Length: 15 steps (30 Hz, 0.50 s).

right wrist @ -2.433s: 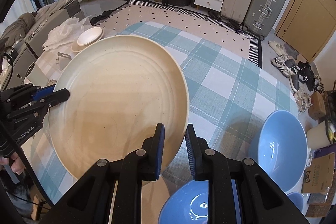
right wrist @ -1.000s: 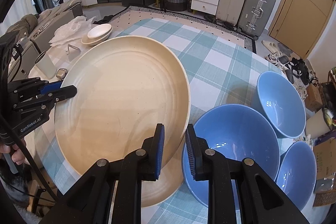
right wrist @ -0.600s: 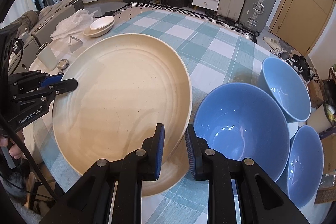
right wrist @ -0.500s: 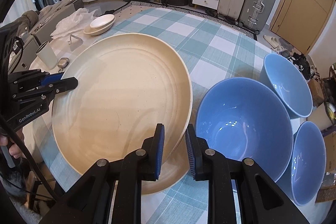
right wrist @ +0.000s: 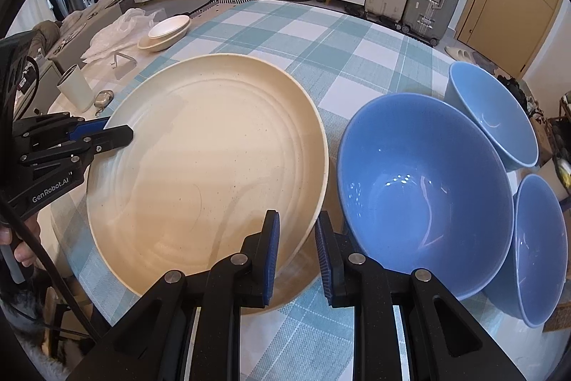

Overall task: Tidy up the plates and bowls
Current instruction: 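Carry the held cream plates with both tools past the blue bowls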

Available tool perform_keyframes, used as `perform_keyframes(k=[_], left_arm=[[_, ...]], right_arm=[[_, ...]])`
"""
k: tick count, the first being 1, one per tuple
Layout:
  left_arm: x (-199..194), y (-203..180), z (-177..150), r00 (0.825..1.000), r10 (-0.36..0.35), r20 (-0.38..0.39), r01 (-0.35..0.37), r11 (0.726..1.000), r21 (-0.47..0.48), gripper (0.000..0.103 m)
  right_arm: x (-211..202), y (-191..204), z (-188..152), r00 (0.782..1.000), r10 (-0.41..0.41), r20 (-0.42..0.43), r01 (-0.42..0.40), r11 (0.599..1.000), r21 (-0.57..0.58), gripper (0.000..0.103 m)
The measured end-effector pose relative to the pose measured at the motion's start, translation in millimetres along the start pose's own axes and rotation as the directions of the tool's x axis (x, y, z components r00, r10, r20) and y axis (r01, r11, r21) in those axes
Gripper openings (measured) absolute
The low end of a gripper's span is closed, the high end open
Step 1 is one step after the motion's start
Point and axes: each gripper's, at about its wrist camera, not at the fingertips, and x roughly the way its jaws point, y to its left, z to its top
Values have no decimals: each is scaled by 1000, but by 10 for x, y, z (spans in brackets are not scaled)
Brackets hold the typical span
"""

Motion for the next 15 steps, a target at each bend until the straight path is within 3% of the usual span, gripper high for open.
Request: perform_keyframes(k=[15], left_arm=[[234, -118, -10, 1000, 4, -21, -4, 1000, 31, 11]], right_arm=[[138, -37, -179, 999, -46, -17, 47, 999, 25, 21]])
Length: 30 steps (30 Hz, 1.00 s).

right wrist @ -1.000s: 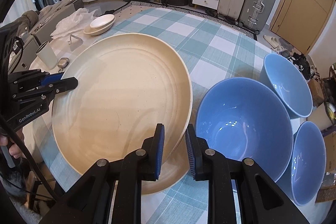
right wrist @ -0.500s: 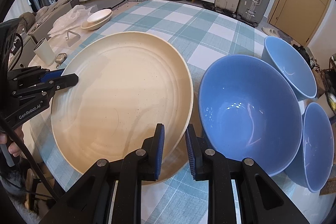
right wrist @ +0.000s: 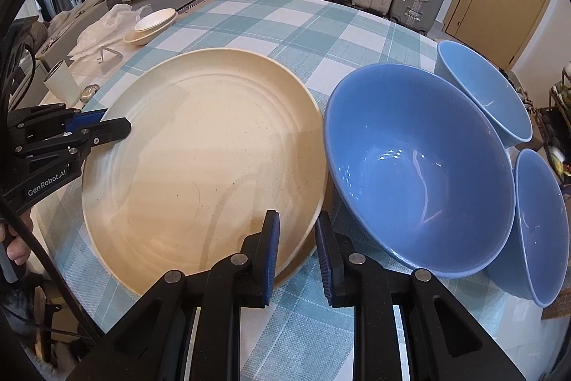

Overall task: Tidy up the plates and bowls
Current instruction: 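Carry the held cream plates with both tools past the blue bowls, then lower the cream plates onto the tablecloth and open both tools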

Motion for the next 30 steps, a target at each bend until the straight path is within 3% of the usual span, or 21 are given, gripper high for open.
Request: perform_keyframes(k=[30], left_arm=[[309, -121, 2, 999, 31, -26, -29, 999, 40, 17]], right_arm=[[155, 74, -103, 996, -85, -12, 85, 996, -39, 22]])
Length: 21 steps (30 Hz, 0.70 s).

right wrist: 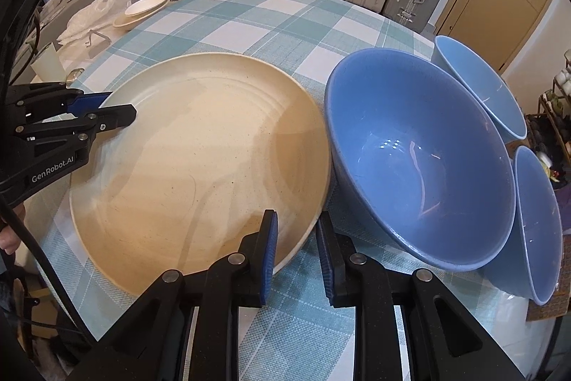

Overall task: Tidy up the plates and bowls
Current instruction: 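Lower the cream plates onto the tablecloth and open both tools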

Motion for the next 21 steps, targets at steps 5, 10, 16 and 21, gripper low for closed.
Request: perform_keyframes(k=[5, 10, 16, 21], left_arm=[[24, -46, -14, 1000, 15, 3, -15, 1000, 17, 18], [37, -49, -8, 1000, 9, -2, -9, 1000, 14, 18], [36, -33, 8, 1000, -7, -15, 7, 1000, -3, 19], [-37, 17, 16, 999, -44, -2, 44, 999, -28, 28]], right_arm=[[34, -6, -24, 1000, -5, -4, 5, 1000, -2, 22], [40, -11, -20, 1000, -3, -5, 3, 1000, 0, 22], [33, -48, -26, 1000, 20, -6, -20, 1000, 13, 22], [-37, -62, -30, 998, 57, 12, -57, 998, 16, 34]])
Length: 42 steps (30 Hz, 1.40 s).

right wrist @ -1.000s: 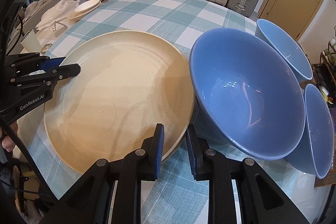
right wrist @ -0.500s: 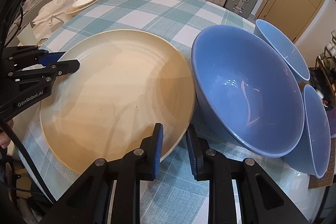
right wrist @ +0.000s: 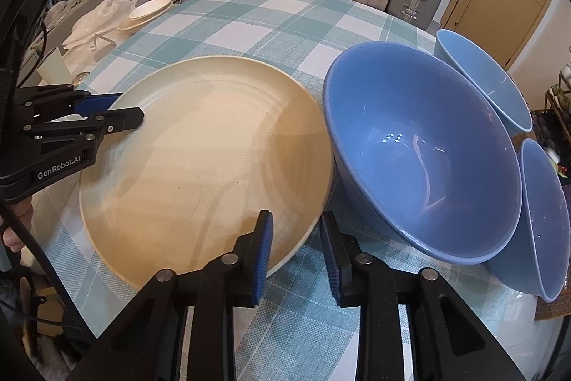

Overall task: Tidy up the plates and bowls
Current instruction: 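Lower the cream plates onto the tablecloth and open both tools, then move both open tools to the rim of the nearest blue bowl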

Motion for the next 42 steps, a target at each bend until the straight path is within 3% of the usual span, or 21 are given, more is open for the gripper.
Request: perform_keyframes(k=[3, 5, 9, 15, 17, 21, 42], left_arm=[[-107, 4, 14, 999, -34, 23, 34, 999, -17, 52], [-206, -11, 28, 998, -46, 46, 47, 999, -19, 71], [-428, -41, 51, 994, -55, 92, 55, 998, -3, 76], [-734, -60, 85, 987, -71, 141, 73, 997, -6, 88], [-821, -70, 100, 984, -86, 154, 88, 996, -8, 101], [-965, -119, 134, 978, -94, 184, 96, 995, -2, 101], [-1081, -490, 589, 962, -130, 239, 126, 992, 31, 101]], right_arm=[[-83, 45, -4, 999, 31, 25, -31, 999, -16, 53], [-148, 98, 1, 998, 42, 44, -40, 999, -35, 56], [-287, 199, 20, 994, 65, 92, -59, 996, -69, 78], [-501, 241, 73, 985, 82, 155, -70, 995, -77, 92], [-568, 213, 95, 982, 87, 170, -77, 995, -66, 94], [-724, 75, 138, 972, 118, 204, -117, 993, -16, 100], [-1293, -720, 165, 938, 66, 341, -109, 988, 110, 102]])
